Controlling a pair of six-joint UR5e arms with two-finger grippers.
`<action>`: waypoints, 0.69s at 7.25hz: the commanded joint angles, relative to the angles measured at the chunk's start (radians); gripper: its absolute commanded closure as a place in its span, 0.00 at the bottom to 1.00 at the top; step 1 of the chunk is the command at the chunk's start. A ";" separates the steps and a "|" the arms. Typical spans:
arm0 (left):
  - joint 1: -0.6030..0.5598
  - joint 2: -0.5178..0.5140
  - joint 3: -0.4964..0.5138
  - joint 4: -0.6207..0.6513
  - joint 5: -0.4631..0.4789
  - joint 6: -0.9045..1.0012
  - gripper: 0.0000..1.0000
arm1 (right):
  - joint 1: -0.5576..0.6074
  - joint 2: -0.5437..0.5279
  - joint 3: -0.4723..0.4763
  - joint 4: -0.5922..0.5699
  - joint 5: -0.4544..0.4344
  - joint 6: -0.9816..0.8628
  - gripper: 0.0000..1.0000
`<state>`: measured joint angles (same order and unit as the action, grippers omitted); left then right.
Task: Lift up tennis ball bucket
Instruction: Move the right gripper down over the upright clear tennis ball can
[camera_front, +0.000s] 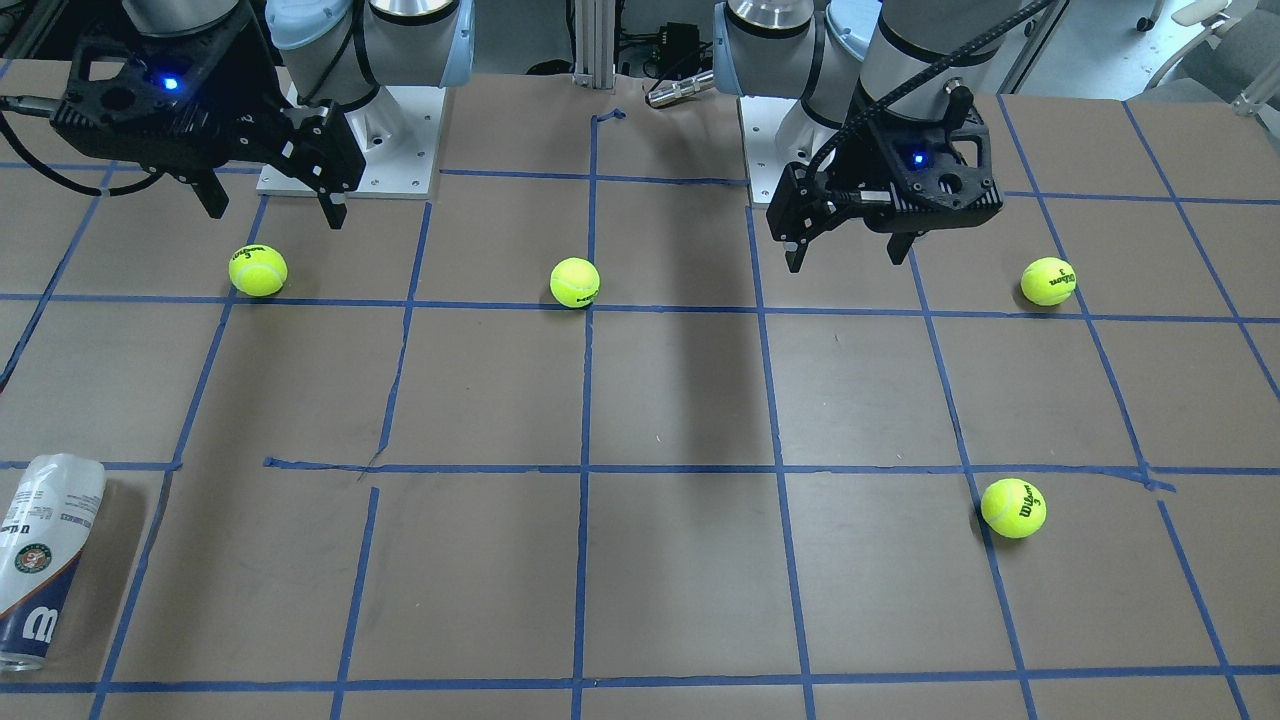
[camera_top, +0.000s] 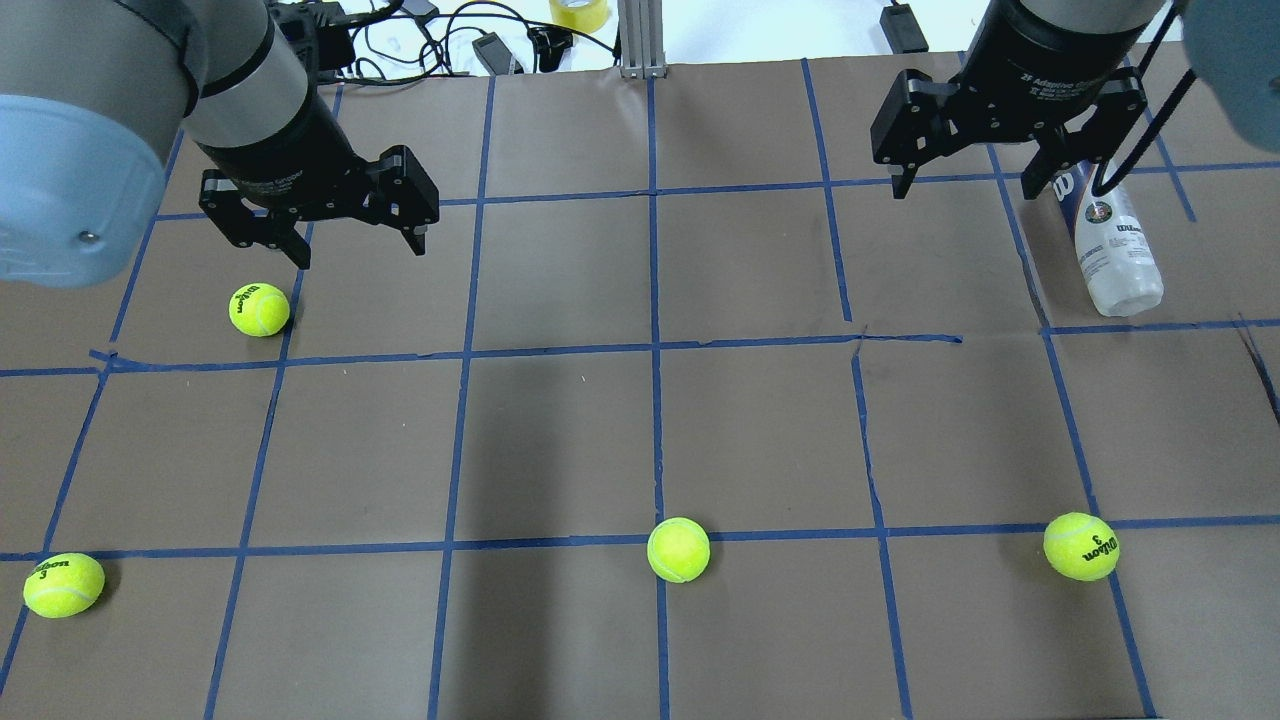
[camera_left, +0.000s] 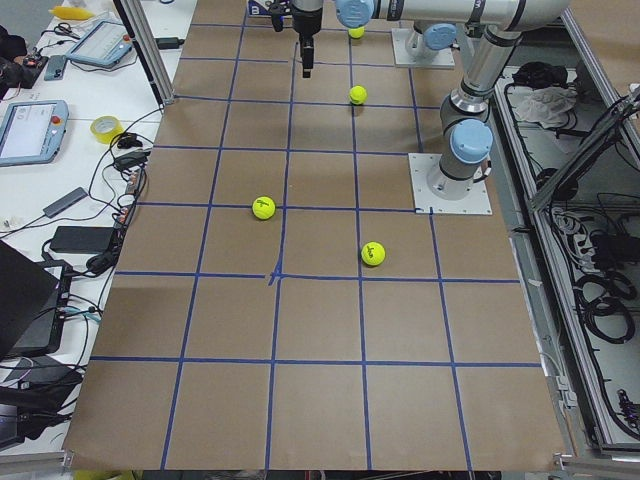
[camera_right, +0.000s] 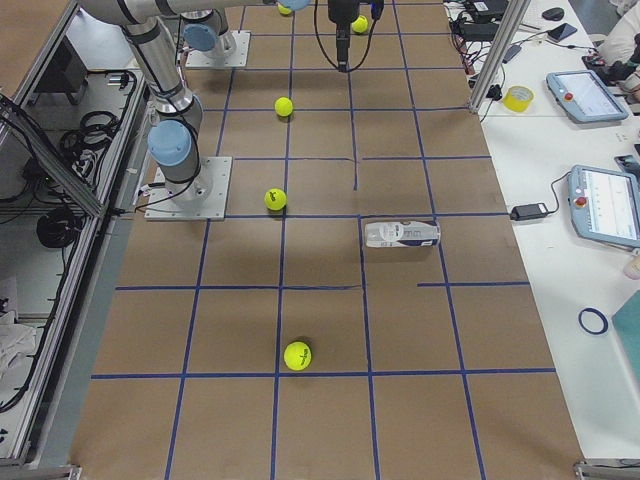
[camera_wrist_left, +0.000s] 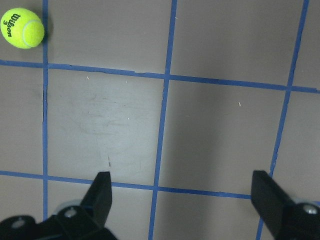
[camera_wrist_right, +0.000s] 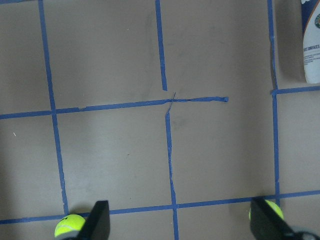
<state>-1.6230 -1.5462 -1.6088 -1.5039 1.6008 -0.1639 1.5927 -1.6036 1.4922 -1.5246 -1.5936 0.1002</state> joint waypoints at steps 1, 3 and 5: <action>0.000 -0.002 0.000 0.001 -0.001 0.000 0.00 | 0.001 0.004 -0.004 -0.020 -0.002 0.004 0.00; 0.000 -0.002 0.000 0.001 -0.001 0.000 0.00 | 0.004 0.008 -0.001 -0.020 -0.096 -0.011 0.00; 0.000 -0.002 0.000 0.001 0.001 0.000 0.00 | -0.002 0.024 -0.003 -0.020 -0.100 0.056 0.00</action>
<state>-1.6229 -1.5477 -1.6089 -1.5033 1.6003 -0.1641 1.5949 -1.5861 1.4901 -1.5437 -1.6913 0.1235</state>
